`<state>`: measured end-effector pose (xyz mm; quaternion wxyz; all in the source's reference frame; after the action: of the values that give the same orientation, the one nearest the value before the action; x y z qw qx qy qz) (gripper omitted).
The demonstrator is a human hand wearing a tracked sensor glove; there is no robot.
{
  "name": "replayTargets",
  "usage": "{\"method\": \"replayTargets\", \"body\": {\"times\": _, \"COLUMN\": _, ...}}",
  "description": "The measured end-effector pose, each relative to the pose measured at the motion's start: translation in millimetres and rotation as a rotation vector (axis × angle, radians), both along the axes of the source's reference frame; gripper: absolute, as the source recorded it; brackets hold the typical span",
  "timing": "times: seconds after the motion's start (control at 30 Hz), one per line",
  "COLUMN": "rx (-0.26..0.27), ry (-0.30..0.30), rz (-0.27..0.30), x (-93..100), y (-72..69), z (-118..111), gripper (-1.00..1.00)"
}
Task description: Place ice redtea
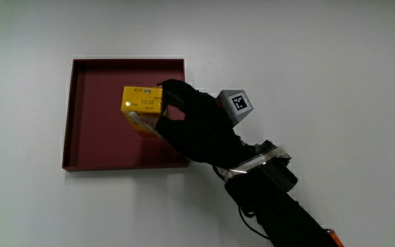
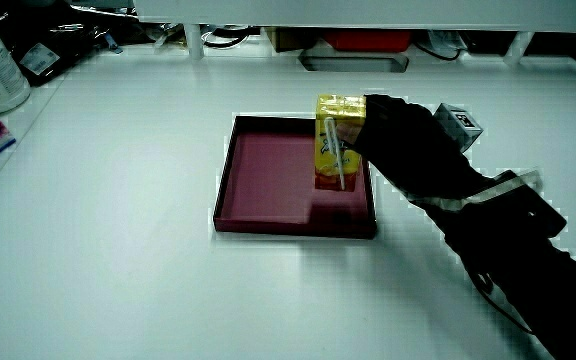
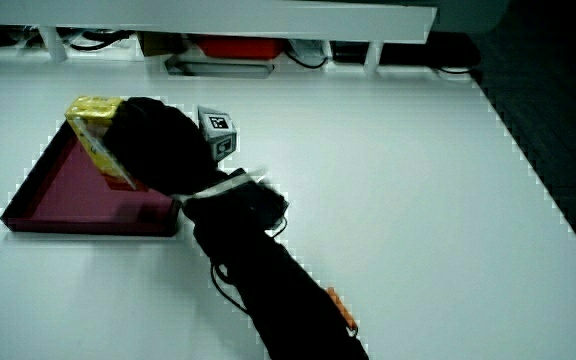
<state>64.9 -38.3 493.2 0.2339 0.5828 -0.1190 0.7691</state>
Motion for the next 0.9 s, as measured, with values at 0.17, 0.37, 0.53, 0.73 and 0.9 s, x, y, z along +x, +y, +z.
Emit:
{"method": "replayTargets", "body": {"times": 0.17, "rx": -0.042, "ry": 0.014, "rz": -0.028, "x": -7.1, "y": 5.1, "z": 19, "gripper": 0.00}}
{"method": "replayTargets", "body": {"times": 0.37, "rx": -0.083, "ry": 0.004, "rz": -0.054, "x": -10.1, "y": 10.5, "z": 38, "gripper": 0.00}}
{"method": "replayTargets", "body": {"times": 0.53, "rx": -0.126, "ry": -0.032, "rz": -0.068, "x": -11.2, "y": 14.6, "z": 49, "gripper": 0.00}}
{"method": "replayTargets", "body": {"times": 0.73, "rx": -0.138, "ry": -0.039, "rz": -0.085, "x": -9.5, "y": 16.3, "z": 54, "gripper": 0.00}}
{"method": "replayTargets", "body": {"times": 0.9, "rx": -0.143, "ry": -0.042, "rz": -0.093, "x": -9.1, "y": 18.0, "z": 54, "gripper": 0.00}}
